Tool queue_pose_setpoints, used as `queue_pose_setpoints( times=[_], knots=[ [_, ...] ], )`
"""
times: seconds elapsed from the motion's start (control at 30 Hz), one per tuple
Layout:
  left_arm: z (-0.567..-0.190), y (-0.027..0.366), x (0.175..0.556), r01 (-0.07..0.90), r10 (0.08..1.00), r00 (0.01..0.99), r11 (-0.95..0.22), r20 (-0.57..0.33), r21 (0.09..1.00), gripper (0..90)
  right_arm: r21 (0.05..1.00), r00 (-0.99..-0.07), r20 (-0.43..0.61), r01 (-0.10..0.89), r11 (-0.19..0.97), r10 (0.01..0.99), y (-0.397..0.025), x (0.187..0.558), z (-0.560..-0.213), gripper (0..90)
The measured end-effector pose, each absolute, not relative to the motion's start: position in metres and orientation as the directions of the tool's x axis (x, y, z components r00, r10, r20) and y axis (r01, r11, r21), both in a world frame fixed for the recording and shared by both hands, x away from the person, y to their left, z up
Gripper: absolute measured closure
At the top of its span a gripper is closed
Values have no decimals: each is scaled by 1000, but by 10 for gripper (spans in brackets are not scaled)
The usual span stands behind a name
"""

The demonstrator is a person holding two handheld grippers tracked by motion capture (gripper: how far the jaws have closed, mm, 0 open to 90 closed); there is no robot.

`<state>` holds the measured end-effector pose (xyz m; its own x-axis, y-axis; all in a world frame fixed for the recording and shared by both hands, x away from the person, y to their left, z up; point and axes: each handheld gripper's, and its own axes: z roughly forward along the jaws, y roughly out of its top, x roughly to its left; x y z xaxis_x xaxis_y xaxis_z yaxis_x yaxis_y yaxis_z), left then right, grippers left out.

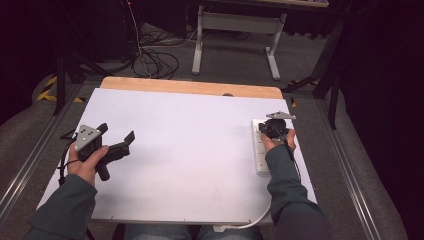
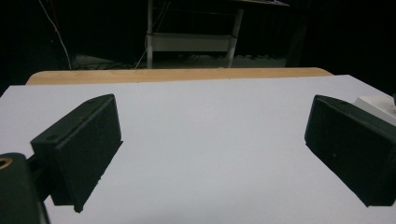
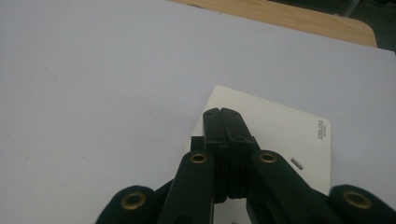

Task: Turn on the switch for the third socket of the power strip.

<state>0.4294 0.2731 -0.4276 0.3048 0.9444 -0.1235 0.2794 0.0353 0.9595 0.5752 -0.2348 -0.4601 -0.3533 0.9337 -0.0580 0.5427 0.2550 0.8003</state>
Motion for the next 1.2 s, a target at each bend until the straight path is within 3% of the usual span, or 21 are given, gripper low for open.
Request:
queue_pose_setpoints(
  times=[1.2],
  knots=[
    [-428,273,428,286,943,309,29,-121,958,50,766,-360,-94,569,298,928,-230,574,-467,900]
  ],
)
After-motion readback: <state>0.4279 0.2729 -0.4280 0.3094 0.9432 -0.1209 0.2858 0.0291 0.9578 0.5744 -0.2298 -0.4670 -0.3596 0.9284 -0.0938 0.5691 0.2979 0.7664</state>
